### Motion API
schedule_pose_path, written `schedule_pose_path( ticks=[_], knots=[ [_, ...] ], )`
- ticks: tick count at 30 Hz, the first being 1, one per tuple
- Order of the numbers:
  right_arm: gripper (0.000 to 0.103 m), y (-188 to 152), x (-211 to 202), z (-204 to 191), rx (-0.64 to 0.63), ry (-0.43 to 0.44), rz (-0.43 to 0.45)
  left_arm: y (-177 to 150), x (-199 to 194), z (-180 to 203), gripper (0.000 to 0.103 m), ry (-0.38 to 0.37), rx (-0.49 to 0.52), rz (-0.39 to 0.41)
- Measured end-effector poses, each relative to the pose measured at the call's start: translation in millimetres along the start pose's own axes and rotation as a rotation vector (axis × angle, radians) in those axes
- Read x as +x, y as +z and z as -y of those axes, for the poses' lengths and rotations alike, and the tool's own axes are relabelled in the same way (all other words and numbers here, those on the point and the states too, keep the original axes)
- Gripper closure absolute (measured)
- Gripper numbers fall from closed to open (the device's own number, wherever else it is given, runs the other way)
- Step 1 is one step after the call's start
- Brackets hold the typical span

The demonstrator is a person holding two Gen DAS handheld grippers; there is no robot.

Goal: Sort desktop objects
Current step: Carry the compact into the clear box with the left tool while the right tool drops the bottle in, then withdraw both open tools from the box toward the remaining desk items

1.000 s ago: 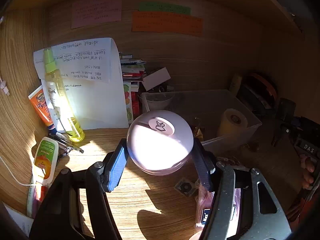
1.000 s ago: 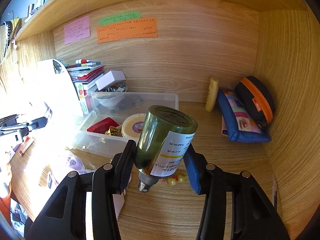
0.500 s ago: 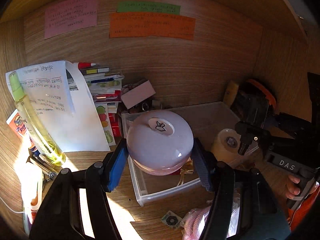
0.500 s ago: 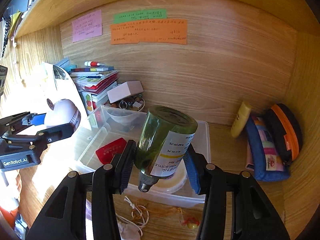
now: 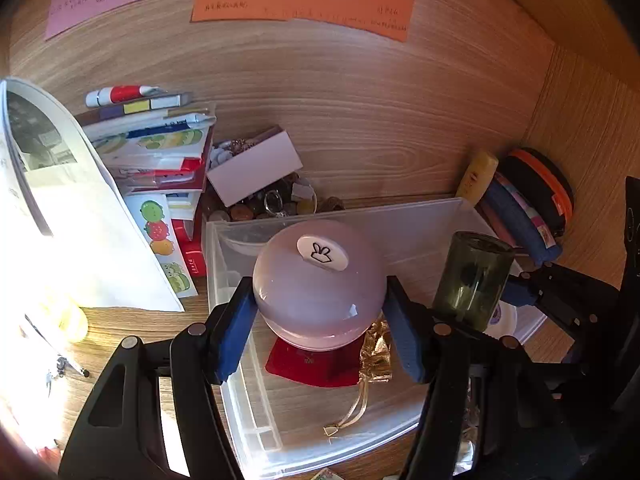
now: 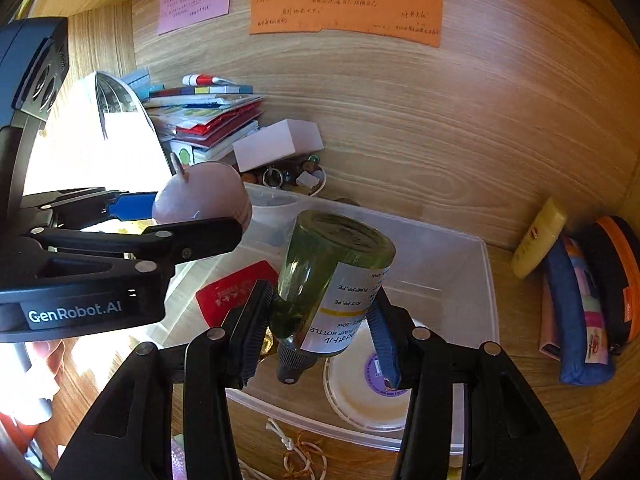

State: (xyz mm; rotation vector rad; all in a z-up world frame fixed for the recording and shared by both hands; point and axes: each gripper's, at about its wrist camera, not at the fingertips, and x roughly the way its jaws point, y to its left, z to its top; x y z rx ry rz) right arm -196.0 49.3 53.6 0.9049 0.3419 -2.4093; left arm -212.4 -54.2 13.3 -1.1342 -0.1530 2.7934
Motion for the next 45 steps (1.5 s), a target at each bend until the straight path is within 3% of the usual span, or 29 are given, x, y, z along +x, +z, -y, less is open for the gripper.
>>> schedule_pose_path(
  ticks=[4, 12, 21, 26, 31, 41, 45],
  knots=[
    [0.06, -3.3, 6.3, -0.9, -0.015, 0.008, -0.011, -0.6, 12.2, -2.1, 0.041, -0.034, -0.022, -0.036],
    [0.06, -8.0, 4.2, -7.4, -0.061, -0.019, 0.002, -6.0, 18.4, 3.8, 0.041, 0.016, 0.016, -0.04],
    [0.058, -8.8, 1.5, -10.5, -0.083, -0.027, 0.005, -8.4, 19.9, 1.4, 0.039, -0.015, 0.008, -0.054],
    [0.043, -10.6, -3.3, -12.9, -0.087, -0.025, 0.013, -9.2, 11.2, 1.2, 0.028, -0.031, 0.001, -0.029],
    [0.038, -11.0, -7.9, -13.0, -0.087, -0.019, 0.034, -8.1, -1.4, 1.3, 0.028, -0.036, 0.005, 0.0],
    [0.035, -10.4, -30.1, -0.4, -0.063, -0.037, 0.045, -15.0, -35.6, 6.5, 0.021, 0.055, 0.067, 0.081],
    [0.033, -18.1, -45.2, 4.1, -0.059, -0.068, 0.056, -25.9, -44.8, 11.1, 0.021, 0.07, 0.092, 0.06]
  ],
)
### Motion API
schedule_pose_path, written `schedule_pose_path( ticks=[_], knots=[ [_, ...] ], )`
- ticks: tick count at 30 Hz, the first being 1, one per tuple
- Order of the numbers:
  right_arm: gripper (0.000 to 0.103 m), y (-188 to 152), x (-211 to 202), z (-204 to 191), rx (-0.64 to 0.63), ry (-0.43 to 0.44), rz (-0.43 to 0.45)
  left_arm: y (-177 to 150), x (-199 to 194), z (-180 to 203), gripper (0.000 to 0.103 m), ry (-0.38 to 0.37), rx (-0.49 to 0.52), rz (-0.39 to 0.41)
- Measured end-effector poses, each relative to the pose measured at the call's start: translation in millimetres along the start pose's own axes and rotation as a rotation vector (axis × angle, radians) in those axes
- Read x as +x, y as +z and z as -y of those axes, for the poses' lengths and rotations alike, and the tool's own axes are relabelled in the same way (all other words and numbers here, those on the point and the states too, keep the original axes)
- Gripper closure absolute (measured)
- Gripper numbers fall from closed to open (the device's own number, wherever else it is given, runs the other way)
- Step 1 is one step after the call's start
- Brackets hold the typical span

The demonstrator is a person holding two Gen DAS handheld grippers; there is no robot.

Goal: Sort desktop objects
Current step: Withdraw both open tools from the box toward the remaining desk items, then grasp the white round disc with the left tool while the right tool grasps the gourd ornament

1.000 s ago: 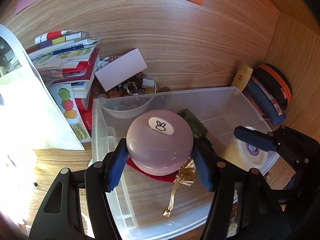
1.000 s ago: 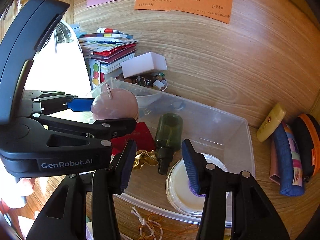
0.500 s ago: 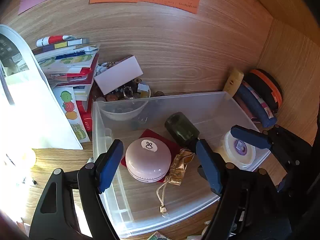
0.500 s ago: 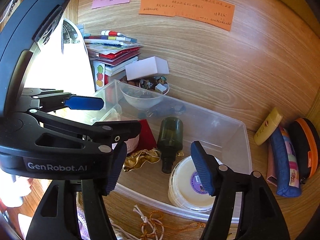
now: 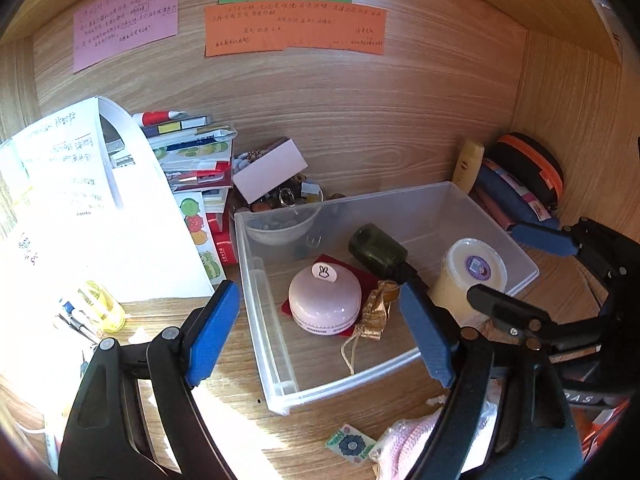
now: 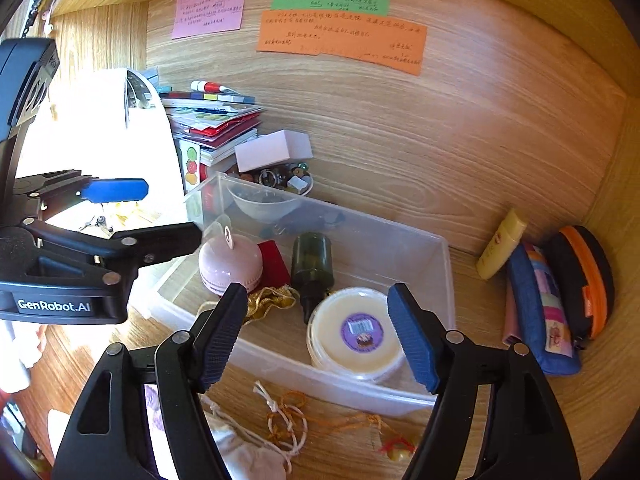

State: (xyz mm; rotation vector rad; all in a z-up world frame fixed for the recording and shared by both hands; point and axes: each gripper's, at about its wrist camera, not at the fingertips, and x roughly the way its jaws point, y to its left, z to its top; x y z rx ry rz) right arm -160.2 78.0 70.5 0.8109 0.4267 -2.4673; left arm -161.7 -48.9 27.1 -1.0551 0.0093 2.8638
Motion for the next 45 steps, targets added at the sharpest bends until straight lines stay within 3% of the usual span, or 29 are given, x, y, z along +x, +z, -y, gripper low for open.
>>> schedule_pose_path(
  ticks=[9, 18, 28, 38, 45],
  knots=[
    [0.027, -27.1, -33.7, -1.3, 0.003, -0.057, 0.012, -25.7, -35.2, 9.1, 0.021, 0.049, 0.034, 0.017],
    [0.027, -59.6, -61.8, 19.6, 0.078, -0.079, -0.017, -50.6, -69.0, 9.3, 0.021, -0.028, 0.0, -0.006],
    [0.026, -100.0, -91.5, 47.3, 0.154, -0.116, -0.072, -95.5, -95.0, 18.6, 0.02, 0.011, 0.013, -0.038],
    [0.027, -142.9, -85.5, 60.5, 0.2, -0.093, -0.183, -135.6, -107.3, 28.7, 0.02, -0.075, -0.013, -0.099],
    [0.027, -140.9, -66.3, 57.0, 0.183, -0.066, -0.206, -160.9, -95.7, 38.6, 0.02, -0.137, 0.001, -0.165]
  ],
)
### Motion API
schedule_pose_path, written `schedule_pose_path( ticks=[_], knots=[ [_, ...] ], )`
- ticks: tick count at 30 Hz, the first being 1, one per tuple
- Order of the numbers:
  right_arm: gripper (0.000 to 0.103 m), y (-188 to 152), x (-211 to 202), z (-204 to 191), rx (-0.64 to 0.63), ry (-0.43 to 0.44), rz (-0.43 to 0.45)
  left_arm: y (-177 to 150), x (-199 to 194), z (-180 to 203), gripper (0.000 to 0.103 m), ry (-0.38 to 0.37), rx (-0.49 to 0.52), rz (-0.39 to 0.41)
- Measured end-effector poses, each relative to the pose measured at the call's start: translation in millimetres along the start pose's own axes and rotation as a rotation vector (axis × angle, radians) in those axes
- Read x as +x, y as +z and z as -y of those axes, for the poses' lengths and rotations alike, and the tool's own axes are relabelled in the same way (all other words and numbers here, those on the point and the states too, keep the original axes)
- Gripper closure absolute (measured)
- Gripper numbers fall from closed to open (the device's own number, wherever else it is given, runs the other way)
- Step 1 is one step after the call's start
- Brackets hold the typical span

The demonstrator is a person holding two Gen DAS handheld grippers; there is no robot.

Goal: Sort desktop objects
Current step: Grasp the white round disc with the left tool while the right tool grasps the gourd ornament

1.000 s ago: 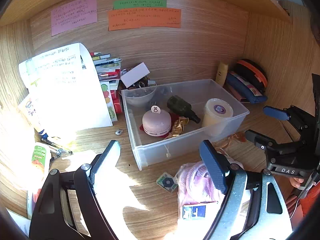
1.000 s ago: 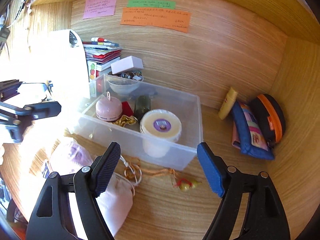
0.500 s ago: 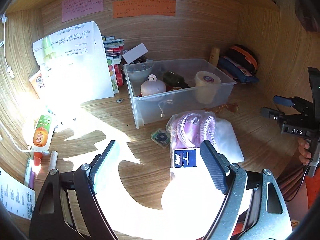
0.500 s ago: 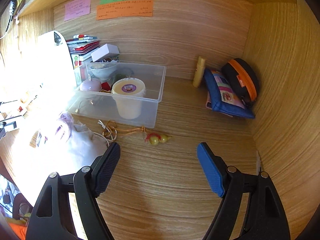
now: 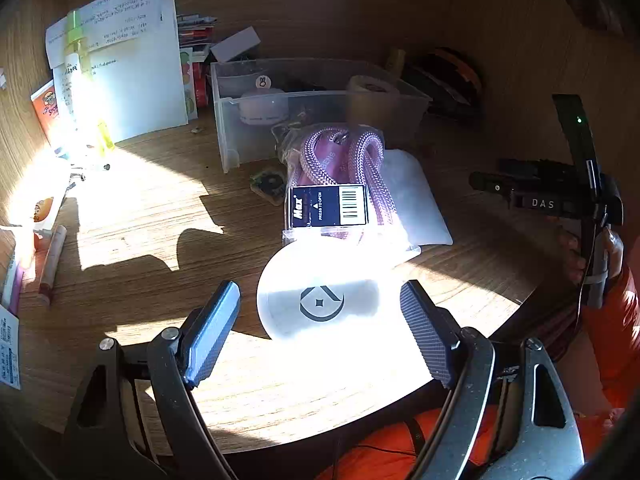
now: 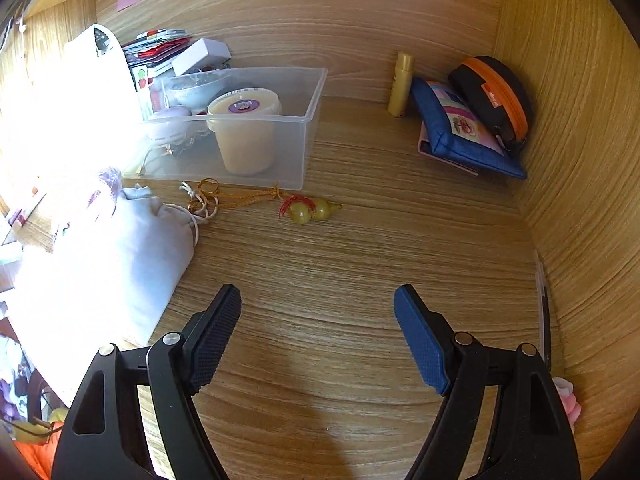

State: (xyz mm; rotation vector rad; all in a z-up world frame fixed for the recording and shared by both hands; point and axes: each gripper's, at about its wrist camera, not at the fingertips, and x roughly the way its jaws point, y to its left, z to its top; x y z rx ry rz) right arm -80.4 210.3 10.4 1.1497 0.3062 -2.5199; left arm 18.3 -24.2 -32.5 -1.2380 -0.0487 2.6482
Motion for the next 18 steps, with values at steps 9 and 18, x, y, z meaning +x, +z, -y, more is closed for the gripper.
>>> schedule_pose_path(
  ticks=[9, 18],
  knots=[
    [0.029, 29.7, 33.2, -11.0, -0.037, 0.033, -0.041, -1.7, 26.1, -3.7, 0.023, -0.034, -0.008, -0.044],
    [0.054, 50.5, 72.0, -0.8, 0.016, 0.046, -0.116, -4.8, 25.4, -8.6, 0.038, -0.015, -0.003, -0.014]
  ],
)
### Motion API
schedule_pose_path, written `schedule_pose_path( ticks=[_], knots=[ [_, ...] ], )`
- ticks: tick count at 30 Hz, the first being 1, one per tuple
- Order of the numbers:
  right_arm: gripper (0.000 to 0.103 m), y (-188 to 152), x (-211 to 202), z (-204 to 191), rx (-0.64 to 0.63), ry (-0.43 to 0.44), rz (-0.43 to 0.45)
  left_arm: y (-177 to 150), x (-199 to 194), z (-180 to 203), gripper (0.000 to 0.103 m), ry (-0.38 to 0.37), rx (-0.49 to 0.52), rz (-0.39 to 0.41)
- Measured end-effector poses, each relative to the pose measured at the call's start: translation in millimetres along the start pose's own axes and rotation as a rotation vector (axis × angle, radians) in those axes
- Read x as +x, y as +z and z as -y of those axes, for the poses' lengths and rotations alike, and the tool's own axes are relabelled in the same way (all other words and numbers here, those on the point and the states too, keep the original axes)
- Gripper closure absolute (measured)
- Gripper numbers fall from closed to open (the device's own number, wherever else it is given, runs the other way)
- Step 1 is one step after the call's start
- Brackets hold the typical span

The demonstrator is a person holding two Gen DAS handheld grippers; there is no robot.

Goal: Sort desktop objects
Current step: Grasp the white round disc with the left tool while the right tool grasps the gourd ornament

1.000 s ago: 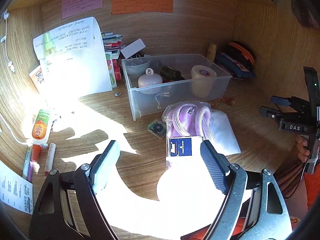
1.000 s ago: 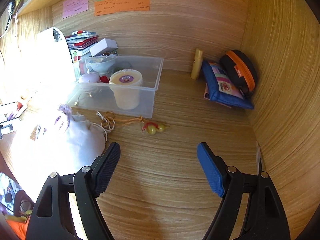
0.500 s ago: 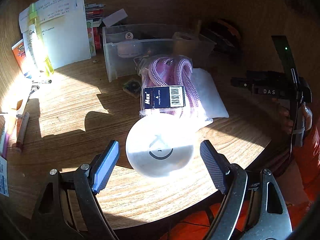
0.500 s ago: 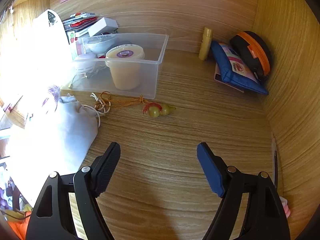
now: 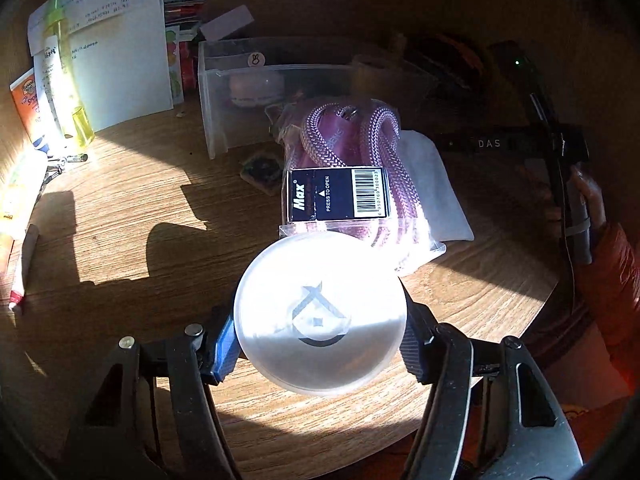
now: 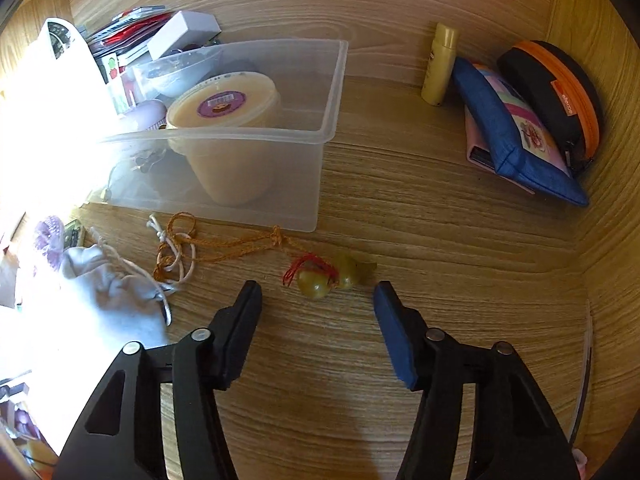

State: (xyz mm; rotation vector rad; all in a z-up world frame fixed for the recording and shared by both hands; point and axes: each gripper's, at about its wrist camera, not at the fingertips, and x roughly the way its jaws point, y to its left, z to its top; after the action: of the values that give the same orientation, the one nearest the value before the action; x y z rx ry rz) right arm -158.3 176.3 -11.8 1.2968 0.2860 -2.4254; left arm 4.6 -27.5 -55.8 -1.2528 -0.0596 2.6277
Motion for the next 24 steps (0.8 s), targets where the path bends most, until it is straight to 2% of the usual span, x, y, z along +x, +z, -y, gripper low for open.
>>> schedule_pose_path(
  ticks=[3, 5, 8, 16, 24],
  knots=[
    [0.059, 3.4, 2.1, 1.1, 0.004, -0.01, 0.01, -0.4, -2.5, -7.6, 0.038, 0.017, -0.024, 0.008],
    [0.074, 5.7, 1.8, 0.9, 0.001, -0.011, 0.017, -0.5, -6.1, -13.5, 0.038, 0.022, -0.042, 0.017],
    [0.08, 5.8, 0.6, -0.6, -0.009, -0.008, 0.025, 1.7, -13.3, -19.2, 0.038, 0.049, -0.058, 0.043],
    [0.08, -2.6, -22.6, -4.0, -0.025, 0.016, 0.09, 22.3, -31.1, -40.3, 0.038, 0.115, -0.098, 0.101],
    [0.08, 2.1, -69.0, -16.3, -0.044, 0.024, 0.228, 60.8, -32.2, -55.2, 0.038, 0.147, -0.115, 0.149]
  ],
)
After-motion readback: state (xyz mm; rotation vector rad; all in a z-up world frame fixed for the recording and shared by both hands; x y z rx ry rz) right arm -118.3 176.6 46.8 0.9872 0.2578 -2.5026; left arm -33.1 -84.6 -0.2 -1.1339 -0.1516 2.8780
